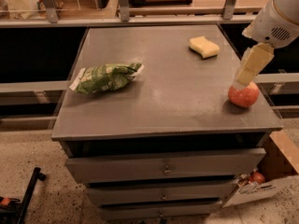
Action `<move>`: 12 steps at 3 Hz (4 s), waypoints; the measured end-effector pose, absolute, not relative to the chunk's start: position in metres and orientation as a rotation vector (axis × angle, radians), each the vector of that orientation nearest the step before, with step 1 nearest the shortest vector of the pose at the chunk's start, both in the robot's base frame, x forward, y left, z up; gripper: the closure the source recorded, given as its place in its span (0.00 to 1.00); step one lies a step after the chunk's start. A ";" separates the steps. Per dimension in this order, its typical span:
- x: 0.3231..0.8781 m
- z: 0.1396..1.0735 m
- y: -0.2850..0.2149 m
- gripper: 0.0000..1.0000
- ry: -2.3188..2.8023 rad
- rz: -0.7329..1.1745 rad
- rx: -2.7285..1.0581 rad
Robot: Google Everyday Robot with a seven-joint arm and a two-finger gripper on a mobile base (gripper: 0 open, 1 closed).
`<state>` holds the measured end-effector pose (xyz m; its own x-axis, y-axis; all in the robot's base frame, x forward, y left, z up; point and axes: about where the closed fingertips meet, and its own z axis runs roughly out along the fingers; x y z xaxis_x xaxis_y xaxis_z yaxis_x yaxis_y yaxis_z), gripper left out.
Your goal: Pick sponge
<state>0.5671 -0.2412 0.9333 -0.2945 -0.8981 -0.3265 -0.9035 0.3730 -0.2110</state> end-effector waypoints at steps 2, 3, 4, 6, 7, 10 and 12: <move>0.585 0.933 -0.235 0.00 2.247 0.028 -1.535; 0.626 0.931 -0.229 0.00 2.199 0.016 -1.488; 0.692 0.908 -0.233 0.00 2.187 -0.019 -1.377; 0.712 0.898 -0.226 0.00 2.158 0.034 -1.340; 0.743 0.878 -0.220 0.00 2.179 0.118 -1.229; 0.794 0.837 -0.221 0.00 2.224 0.148 -0.942; 0.805 0.824 -0.225 0.41 2.255 0.132 -0.841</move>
Offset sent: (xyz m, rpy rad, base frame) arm 0.0403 0.0132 0.0023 0.0464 -0.0288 -0.0408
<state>0.8049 -0.2254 0.8242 -0.5323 -0.5328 -0.6578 -0.6061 0.7824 -0.1433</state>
